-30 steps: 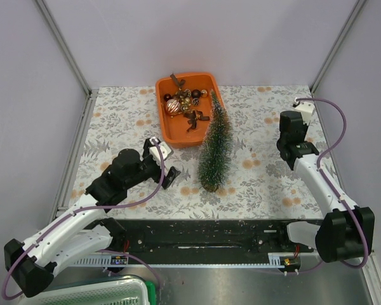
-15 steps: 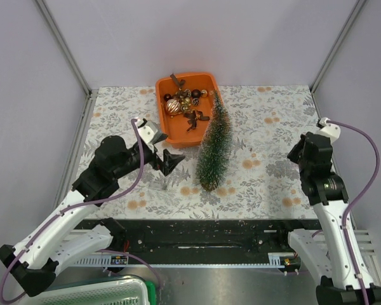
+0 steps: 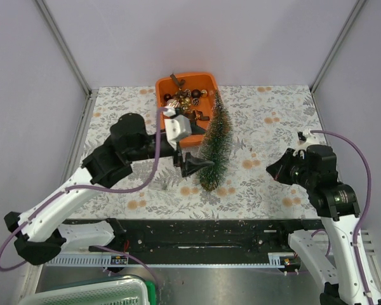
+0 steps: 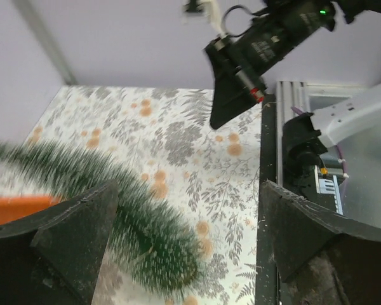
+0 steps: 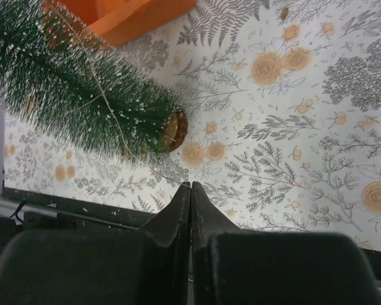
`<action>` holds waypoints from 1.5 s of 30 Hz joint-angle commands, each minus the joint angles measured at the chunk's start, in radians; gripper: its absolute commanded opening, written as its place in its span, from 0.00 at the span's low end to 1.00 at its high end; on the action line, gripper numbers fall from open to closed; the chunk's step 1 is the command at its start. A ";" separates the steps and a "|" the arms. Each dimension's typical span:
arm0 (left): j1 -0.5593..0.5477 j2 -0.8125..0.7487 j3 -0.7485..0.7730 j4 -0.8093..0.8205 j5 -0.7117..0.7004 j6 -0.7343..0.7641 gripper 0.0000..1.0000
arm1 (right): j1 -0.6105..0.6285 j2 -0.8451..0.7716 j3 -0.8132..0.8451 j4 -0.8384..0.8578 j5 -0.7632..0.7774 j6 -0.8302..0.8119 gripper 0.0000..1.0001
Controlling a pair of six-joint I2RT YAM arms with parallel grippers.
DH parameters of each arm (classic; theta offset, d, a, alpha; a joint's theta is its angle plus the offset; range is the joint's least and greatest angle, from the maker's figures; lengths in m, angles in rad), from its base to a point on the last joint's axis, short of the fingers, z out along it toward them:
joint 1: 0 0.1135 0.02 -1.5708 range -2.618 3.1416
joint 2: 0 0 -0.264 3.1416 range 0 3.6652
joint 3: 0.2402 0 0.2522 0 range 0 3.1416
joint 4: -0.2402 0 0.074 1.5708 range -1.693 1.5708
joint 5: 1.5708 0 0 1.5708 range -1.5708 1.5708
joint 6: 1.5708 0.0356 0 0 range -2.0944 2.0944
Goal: Decorate the small christmas tree
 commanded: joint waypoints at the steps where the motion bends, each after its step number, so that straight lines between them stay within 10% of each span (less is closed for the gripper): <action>1: -0.124 0.110 0.114 -0.051 -0.040 0.272 0.99 | 0.006 -0.040 0.071 -0.123 -0.135 -0.030 0.00; 11: -0.333 0.322 0.116 0.024 -0.253 0.682 0.99 | 0.006 -0.109 0.127 -0.252 -0.299 -0.053 0.00; 26: -0.427 0.431 0.006 0.283 -0.427 0.863 0.99 | 0.006 -0.135 0.077 -0.126 -0.478 -0.036 0.00; 31: -0.427 0.422 -0.024 0.289 -0.440 0.873 0.76 | 0.006 -0.116 0.072 -0.088 -0.507 -0.034 0.00; 38: -0.427 0.377 -0.063 0.328 -0.482 0.805 0.19 | 0.008 -0.124 0.058 -0.077 -0.489 -0.056 0.00; 45: -0.427 0.311 -0.016 0.132 -0.433 0.480 0.06 | 0.008 -0.112 0.040 0.076 -0.471 -0.025 0.00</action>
